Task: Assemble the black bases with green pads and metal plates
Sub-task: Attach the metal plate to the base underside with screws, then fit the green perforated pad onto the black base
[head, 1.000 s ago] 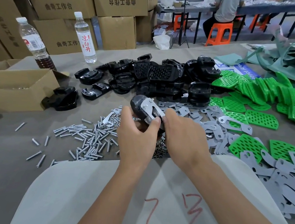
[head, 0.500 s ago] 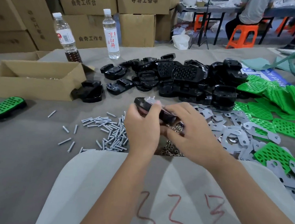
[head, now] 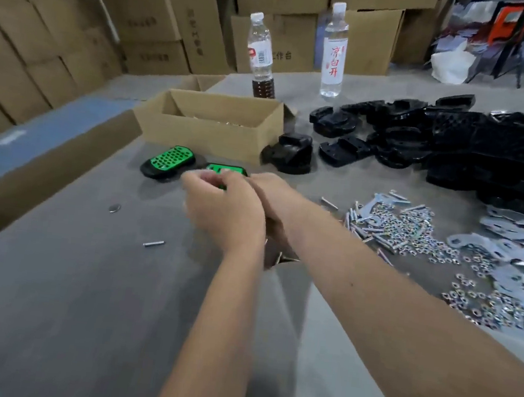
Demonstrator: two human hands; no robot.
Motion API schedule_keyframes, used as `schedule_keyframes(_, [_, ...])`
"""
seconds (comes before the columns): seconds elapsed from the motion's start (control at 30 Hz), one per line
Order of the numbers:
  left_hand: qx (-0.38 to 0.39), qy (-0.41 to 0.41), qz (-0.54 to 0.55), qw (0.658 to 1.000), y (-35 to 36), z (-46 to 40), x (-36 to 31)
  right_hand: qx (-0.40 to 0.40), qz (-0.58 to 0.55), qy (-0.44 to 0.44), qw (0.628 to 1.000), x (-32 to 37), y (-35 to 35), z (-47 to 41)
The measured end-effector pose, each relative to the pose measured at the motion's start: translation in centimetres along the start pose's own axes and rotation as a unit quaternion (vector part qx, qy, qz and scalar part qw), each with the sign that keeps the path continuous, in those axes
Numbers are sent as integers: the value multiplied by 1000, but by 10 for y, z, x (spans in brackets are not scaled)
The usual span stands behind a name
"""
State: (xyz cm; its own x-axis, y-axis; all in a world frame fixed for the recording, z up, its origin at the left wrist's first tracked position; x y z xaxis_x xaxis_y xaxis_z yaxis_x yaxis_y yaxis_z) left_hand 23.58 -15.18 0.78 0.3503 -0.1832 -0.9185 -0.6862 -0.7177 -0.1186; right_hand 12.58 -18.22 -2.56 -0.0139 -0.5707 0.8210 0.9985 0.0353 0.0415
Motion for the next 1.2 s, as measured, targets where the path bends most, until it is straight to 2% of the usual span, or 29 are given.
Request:
schedule_keyframes(0.07, [-24,12,-21,999,-7,-15,6,14,-19,-25,999,13,16,-11])
schedule_keyframes(0.1, [-25,6,-28,999,-7,-19,11,-20,7,-61,998,21,14,-16])
schedule_keyframes(0.17, [1,-26,-25,999,1,-21,24,-162,99,-142,971,38,-7,-18])
schedule_keyframes(0.27, [62,-30,-25,997,21,-13,30,-346,236,-214,883,56,-48,-11])
schedule_keyframes(0.33, [95,-15,-31,995,36,-3,25,-439,400,-226,772,64,-67,-11])
schedule_keyframes(0.37, [109,-11,-29,993,44,2,22,-458,466,-227,722,66,-73,-17])
schedule_keyframes(0.4, [121,-10,-23,992,52,7,18,-442,523,-221,694,66,-78,-26])
schedule_keyframes(0.43, [129,-12,-15,991,59,12,15,-401,569,-208,687,64,-81,-38])
schedule_keyframes(0.5, [135,-17,-5,991,69,21,10,-311,622,-172,698,58,-87,-58])
schedule_keyframes(0.53, [135,-14,-1,991,72,23,8,-290,619,-166,711,57,-91,-63])
schedule_keyframes(0.6, [135,4,4,991,76,27,1,-312,587,-183,724,60,-104,-58])
schedule_keyframes(0.7, [142,25,5,989,81,28,-3,-366,577,-206,700,51,-129,-35])
schedule_keyframes(0.77, [172,35,-11,984,91,28,-5,-375,558,-219,707,40,-147,-16])
schedule_keyframes(0.83, [243,81,-101,961,112,22,-8,-362,529,-213,737,32,-160,3])
schedule_keyframes(0.9, [340,125,-192,912,139,22,-7,-354,534,-204,740,28,-168,15])
schedule_keyframes(0.97, [397,136,-221,880,158,28,-4,-368,511,-199,750,28,-175,21])
schedule_keyframes(1.1, [353,191,-254,880,161,31,-10,-396,408,-200,798,36,-181,17])
schedule_keyframes(1.2, [358,201,-235,881,164,29,-14,-382,347,-183,837,37,-180,8])
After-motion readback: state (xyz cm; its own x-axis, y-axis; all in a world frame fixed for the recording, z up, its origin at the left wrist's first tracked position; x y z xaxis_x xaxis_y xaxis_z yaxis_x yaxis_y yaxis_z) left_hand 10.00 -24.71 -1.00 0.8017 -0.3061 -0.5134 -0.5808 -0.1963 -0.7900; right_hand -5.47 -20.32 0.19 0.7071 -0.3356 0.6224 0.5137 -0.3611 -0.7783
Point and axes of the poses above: each hand's wrist, its own z-axis away from the middle knuckle, its own y-axis out of the palm, x = y × z, the point moved 8 cm from there along -z, towards the middle knuckle, and after that the axes turned 14 degrees about y, right-handed, at the moved point
